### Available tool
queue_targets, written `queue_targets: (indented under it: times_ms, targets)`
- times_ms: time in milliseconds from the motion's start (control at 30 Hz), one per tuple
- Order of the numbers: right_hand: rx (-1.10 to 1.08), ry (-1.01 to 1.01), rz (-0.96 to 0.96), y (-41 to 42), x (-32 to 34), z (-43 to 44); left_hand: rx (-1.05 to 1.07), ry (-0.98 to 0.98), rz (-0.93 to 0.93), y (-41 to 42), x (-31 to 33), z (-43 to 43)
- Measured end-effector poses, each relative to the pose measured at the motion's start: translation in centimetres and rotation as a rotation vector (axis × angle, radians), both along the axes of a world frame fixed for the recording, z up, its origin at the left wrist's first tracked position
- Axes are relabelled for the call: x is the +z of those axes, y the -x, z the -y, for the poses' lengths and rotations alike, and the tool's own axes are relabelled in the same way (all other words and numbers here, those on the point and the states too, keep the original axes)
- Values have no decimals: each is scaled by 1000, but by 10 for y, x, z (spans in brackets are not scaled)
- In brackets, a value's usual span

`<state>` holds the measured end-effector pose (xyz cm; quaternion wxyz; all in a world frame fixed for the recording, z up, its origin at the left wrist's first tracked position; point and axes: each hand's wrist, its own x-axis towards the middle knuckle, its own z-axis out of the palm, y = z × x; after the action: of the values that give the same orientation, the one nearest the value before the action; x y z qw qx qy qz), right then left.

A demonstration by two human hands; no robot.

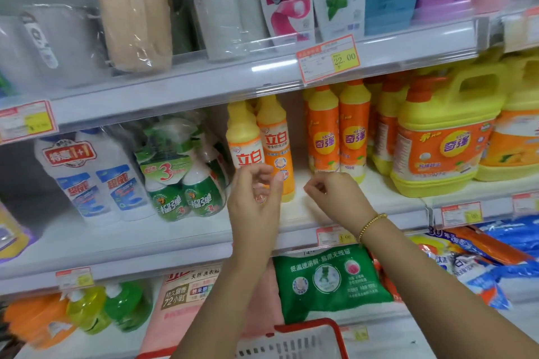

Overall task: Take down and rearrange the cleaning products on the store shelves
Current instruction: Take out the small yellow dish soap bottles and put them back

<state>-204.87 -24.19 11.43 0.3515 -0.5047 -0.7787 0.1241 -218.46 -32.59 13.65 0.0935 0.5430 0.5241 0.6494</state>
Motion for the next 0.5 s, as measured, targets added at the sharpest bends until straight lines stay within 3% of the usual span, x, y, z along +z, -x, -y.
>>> queue_targets:
  times_ms: [100, 233, 400, 500]
  targets:
    - [-189, -22, 125, -40, -1, -9, -197, 131, -125, -37, 8, -22]
    - [-225, 45, 366, -75, -18, -11, -150, 291, -155, -58, 11, -94]
    - [-102, 2, 349, -88, -30, -6, -71, 373, -83, -74, 24, -142]
    - [-63, 65, 230, -87, -27, 1, -68, 389, -36, -77, 24, -137]
